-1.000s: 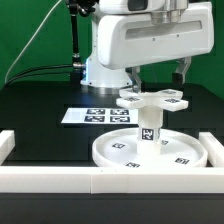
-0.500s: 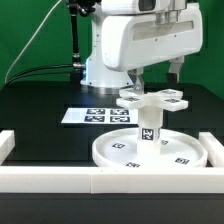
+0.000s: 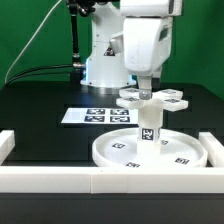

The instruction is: Assemble round table

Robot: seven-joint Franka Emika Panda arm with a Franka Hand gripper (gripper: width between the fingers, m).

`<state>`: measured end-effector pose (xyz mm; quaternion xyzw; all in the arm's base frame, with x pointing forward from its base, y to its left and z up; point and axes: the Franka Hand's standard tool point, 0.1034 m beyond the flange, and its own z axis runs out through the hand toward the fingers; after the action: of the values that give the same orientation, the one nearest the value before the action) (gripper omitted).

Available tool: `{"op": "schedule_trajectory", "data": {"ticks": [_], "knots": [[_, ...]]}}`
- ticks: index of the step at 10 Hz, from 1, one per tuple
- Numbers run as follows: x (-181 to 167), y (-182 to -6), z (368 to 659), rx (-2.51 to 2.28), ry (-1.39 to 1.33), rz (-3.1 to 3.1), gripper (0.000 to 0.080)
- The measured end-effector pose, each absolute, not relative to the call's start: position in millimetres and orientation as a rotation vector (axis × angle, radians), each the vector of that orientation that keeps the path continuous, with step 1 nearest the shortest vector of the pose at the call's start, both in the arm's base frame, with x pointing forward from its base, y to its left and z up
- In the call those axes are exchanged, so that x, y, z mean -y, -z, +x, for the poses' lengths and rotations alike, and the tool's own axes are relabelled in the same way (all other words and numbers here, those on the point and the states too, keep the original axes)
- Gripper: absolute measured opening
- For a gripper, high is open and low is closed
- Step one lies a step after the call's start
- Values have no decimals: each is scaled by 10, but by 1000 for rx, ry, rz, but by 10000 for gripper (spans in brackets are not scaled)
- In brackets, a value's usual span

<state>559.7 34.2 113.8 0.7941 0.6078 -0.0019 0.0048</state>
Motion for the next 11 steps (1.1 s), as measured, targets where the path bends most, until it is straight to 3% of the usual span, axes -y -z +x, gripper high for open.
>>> {"op": "schedule_trajectory", "data": {"ticks": [10,11], "knots": [[-405,-1028,5546,-1968,40,2429,649],[-389,-1025,5545,-1963,41,2433,523]]}}
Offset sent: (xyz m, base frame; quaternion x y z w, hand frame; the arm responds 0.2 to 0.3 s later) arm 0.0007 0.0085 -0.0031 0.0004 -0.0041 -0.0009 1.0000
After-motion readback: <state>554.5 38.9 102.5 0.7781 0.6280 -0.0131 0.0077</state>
